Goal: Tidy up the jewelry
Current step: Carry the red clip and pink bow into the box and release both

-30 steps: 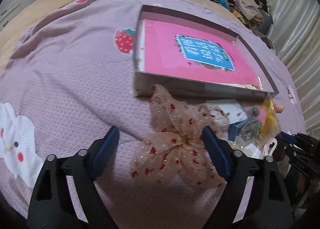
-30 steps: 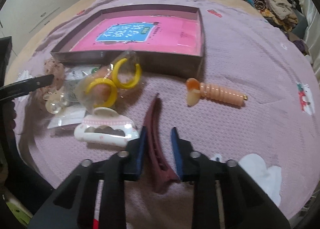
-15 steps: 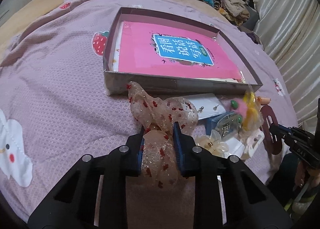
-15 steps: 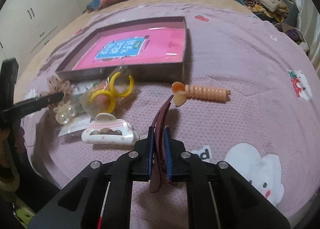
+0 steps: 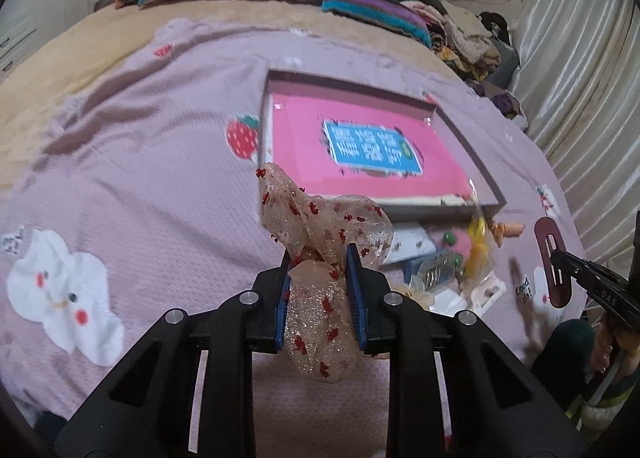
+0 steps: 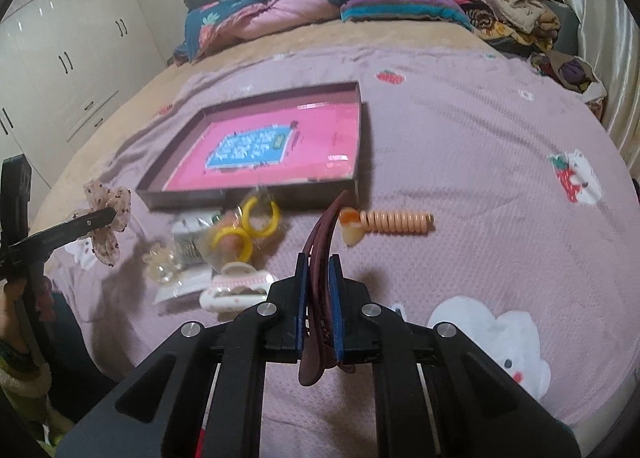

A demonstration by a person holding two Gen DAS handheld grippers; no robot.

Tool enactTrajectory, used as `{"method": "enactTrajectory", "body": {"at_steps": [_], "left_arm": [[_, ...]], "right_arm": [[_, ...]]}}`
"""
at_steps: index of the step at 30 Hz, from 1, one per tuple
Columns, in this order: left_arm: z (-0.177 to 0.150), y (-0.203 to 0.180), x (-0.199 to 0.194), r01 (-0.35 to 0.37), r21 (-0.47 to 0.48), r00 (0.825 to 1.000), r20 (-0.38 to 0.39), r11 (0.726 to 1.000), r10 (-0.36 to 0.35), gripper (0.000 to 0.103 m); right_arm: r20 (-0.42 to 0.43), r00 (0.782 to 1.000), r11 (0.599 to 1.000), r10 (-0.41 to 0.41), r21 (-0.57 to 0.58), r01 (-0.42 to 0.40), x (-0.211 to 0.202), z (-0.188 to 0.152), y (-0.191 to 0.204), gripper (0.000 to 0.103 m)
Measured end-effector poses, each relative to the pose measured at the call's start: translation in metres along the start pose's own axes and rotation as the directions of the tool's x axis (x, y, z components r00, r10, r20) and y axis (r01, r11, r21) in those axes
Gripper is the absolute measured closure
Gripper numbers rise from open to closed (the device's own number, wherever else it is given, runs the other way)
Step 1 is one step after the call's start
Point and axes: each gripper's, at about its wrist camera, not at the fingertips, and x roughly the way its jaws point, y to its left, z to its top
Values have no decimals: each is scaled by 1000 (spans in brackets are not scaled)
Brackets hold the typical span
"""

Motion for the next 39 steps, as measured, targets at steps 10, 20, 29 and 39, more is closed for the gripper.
{"method": "enactTrajectory", "body": {"at_steps": [10, 20, 29, 39], "left_arm": [[34, 3, -17, -16, -4, 997, 80, 1000, 16, 87], [67, -9, -16, -15, 3, 990, 138, 1000, 15, 87], [91, -29, 15, -19, 32, 991, 131, 999, 15, 87], [98, -40, 72, -38, 50, 998, 43, 998, 36, 87]], "right_arm": [[79, 996, 999, 28, -35, -25, -14, 35, 12, 93], [143, 987, 996, 78, -60, -70, -9, 77, 29, 93], [181, 977, 992, 113, -73, -101, 3, 116, 39, 93], [155, 984, 994, 92, -69, -82, 49, 144, 37, 93]]}}
